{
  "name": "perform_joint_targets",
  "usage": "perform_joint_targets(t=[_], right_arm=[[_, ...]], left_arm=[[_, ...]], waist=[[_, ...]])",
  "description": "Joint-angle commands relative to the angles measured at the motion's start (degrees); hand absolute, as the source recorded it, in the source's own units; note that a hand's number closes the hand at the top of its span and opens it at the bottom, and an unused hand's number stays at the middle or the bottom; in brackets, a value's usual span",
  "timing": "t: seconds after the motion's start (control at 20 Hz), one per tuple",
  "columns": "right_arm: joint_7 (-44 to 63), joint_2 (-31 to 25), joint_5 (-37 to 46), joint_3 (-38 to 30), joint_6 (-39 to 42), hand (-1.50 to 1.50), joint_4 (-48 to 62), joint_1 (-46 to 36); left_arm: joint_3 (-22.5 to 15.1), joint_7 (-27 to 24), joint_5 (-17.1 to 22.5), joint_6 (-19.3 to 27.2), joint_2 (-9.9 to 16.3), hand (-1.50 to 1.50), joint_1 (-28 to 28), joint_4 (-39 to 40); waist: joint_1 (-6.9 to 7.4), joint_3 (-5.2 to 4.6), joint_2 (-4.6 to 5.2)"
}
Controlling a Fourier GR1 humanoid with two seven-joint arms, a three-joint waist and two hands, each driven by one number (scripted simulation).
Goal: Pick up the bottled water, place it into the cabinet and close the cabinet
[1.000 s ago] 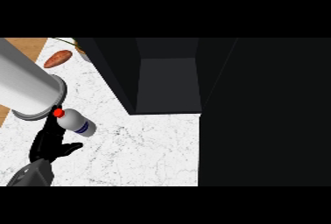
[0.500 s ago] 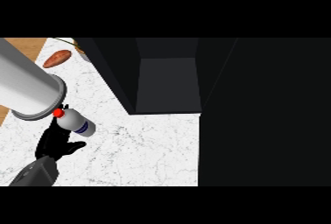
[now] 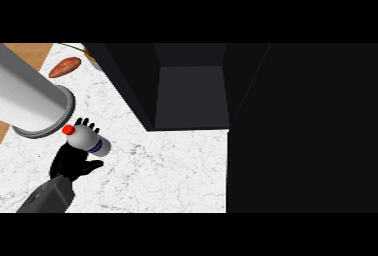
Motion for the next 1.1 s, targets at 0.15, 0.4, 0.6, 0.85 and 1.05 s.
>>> perform_joint_targets(t=[0.15, 0.4, 0.6, 0.85, 1.05], right_arm=[[-2.1, 1.0, 3.8, 3.0, -0.1, -1.50, 2.3, -0.8], [0.0, 0.3, 0.1, 0.5, -0.5, -1.50, 0.5, -0.3], [-1.2, -1.1, -2.7, -1.9, 1.1, -1.50, -0.3, 0.6], [3.1, -1.1, -1.6, 0.6, -0.7, -1.50, -4.1, 2.0], [-2.6, 0.4, 0.6, -0.7, 0.0, -1.50, 3.6, -1.4]], left_arm=[[-1.1, -2.6, -0.9, -4.5, -1.3, -1.50, -1.3, -0.3], [-2.0, -2.1, -1.5, -3.0, -2.1, 1.50, -3.6, -1.5], [-1.2, -3.0, -0.5, -4.5, -3.3, 1.50, -1.7, -0.5], [-1.7, -3.4, -0.7, -0.6, -3.5, 1.50, -4.1, -2.6], [-2.9, -9.3, -1.4, -1.4, -5.1, 1.50, 2.8, -4.4]], waist=[[-0.38, -0.05, 0.16], [-0.12, 0.02, 0.02], [-0.04, 0.04, -0.06], [0.07, 0.05, -0.13], [0.97, 0.14, -0.34]])
